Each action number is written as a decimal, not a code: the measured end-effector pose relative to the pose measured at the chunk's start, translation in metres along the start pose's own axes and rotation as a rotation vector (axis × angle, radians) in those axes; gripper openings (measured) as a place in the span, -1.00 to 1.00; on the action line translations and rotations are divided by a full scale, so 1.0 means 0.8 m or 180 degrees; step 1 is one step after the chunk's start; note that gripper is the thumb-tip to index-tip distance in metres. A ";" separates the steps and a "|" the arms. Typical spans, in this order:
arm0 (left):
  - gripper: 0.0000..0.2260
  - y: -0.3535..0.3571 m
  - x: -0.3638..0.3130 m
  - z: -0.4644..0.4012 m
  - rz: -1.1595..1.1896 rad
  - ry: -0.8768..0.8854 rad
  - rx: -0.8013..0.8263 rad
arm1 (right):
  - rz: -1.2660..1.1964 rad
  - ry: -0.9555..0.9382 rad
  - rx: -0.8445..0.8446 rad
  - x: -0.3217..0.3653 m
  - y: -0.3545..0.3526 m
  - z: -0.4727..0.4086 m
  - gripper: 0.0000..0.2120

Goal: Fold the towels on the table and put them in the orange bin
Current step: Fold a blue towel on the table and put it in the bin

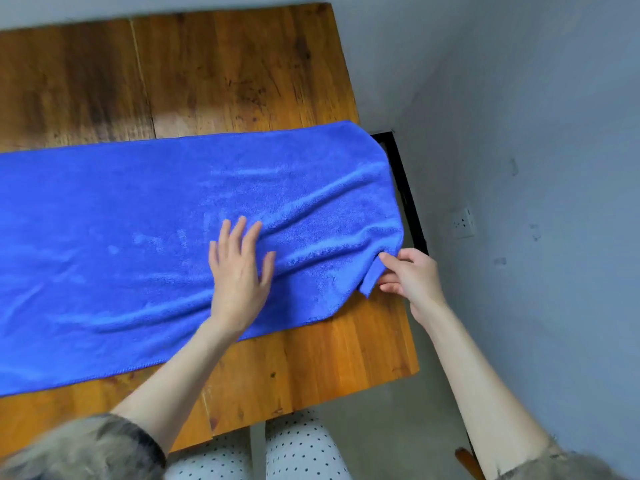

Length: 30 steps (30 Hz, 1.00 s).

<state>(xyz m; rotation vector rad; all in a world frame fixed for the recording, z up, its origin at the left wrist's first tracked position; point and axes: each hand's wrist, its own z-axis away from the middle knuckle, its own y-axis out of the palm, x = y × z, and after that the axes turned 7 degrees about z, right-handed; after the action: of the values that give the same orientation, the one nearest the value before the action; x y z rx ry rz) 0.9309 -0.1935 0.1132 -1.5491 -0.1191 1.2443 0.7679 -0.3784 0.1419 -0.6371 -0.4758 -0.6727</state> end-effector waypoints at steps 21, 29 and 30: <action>-0.83 -0.001 -0.059 0.010 0.2649 -0.1201 0.0380 | -0.0200 0.0333 -0.0140 0.095 0.037 -0.063 -0.54; -0.90 -0.027 -0.021 0.005 0.3057 -0.1693 0.0009 | -0.0365 0.0127 -0.0447 0.168 0.045 -0.121 -0.80; -0.89 -0.030 -0.016 0.004 0.3062 -0.1716 -0.0030 | -0.0413 0.0132 -0.0421 0.175 0.050 -0.126 -0.82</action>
<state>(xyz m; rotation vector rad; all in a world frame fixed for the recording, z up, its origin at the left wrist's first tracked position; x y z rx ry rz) 0.9349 -0.1895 0.1403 -1.2444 0.3170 2.4003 0.9120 -0.4806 0.1374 -0.7197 -0.4393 -0.8440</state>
